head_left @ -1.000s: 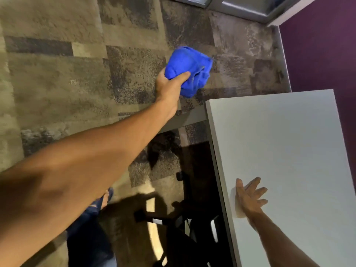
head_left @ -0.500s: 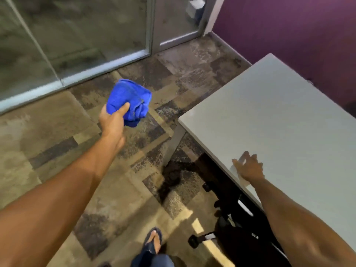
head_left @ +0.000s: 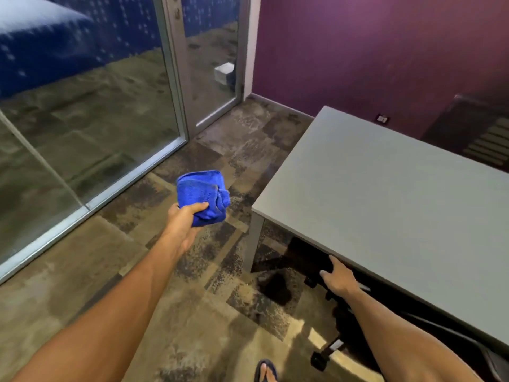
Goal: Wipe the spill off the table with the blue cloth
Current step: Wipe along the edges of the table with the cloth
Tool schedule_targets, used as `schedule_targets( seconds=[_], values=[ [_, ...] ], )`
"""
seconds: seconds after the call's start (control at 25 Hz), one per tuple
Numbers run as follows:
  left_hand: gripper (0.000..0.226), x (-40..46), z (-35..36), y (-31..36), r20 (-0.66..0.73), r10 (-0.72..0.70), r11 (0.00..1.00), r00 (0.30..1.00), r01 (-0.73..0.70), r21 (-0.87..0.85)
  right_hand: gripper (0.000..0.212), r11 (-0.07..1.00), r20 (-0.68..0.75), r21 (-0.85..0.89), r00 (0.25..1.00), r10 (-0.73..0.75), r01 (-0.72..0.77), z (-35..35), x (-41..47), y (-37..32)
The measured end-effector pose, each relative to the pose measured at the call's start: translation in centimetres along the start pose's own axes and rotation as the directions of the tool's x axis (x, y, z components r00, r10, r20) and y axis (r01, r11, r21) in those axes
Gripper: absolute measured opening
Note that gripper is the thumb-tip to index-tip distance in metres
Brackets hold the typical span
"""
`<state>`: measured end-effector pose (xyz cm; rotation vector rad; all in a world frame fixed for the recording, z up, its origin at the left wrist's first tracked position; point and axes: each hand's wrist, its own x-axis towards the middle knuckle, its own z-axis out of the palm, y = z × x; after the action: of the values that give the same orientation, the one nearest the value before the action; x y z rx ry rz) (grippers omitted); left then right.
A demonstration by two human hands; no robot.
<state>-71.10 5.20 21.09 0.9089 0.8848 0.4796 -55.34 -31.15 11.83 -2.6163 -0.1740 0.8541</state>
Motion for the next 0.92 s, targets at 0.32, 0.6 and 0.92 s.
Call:
schedule_targets(
  seconds=[0.32, 0.6, 0.92],
  values=[
    [0.019, -2.2, -10.4, 7.3, 0.147, -0.003, 0.995, 0.989, 0.017, -0.094, 0.066, 0.979, -0.119, 0.197, 0.992, -0.036, 0.060, 4.4, -10.0, -10.4],
    [0.013, -1.1, -16.9, 13.2, 0.212, 0.001, 0.999, 0.977, 0.008, -0.041, 0.067, 0.962, -0.184, 0.251, 0.981, -0.064, 0.110, 6.6, -13.5, -17.2],
    [0.037, 3.9, -14.4, 14.8, 0.335, 0.054, 0.999, 0.941, -0.051, -0.018, 0.066, 0.970, -0.178, 0.211, 0.981, -0.083, 0.120, 5.5, -9.2, -20.2]
  ],
)
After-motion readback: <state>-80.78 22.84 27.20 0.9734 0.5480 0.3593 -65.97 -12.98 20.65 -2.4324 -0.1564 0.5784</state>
